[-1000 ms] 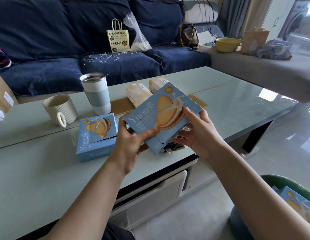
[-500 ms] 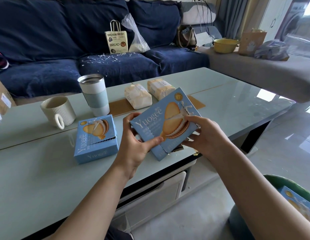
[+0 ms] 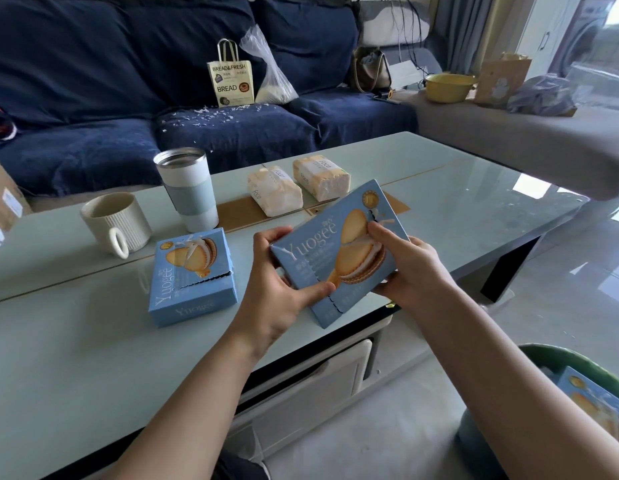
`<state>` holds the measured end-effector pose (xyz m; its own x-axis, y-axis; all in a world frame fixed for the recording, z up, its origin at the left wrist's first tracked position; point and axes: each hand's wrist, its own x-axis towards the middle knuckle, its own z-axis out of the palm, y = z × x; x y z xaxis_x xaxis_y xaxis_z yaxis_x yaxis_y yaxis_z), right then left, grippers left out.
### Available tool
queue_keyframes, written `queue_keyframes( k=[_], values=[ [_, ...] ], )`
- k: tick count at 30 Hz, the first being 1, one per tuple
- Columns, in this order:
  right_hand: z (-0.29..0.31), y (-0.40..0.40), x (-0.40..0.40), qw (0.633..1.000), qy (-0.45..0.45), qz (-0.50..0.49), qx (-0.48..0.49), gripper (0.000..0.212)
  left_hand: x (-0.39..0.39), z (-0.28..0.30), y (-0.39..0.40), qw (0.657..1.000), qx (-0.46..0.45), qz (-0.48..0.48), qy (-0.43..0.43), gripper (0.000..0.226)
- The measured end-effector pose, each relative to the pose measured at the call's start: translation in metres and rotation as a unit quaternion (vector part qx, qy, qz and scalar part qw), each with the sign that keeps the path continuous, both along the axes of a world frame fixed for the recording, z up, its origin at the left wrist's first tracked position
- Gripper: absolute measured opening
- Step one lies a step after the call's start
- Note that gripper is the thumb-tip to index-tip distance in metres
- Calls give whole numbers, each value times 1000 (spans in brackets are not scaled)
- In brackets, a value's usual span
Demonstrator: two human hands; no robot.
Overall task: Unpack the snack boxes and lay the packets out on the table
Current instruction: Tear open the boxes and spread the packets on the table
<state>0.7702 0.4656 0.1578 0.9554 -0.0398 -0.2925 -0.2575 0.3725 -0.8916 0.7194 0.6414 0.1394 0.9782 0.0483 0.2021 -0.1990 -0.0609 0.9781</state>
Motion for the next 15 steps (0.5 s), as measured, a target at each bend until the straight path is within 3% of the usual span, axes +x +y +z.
queue_keyframes(
  k=[5, 15],
  values=[
    [-1, 1, 3, 998, -34, -32, -47, 56, 2, 4, 11, 995, 86, 46, 21, 62],
    [-2, 18, -6, 984, -115, 7, -134, 57, 6, 5, 2, 988, 105, 63, 95, 48]
  ],
)
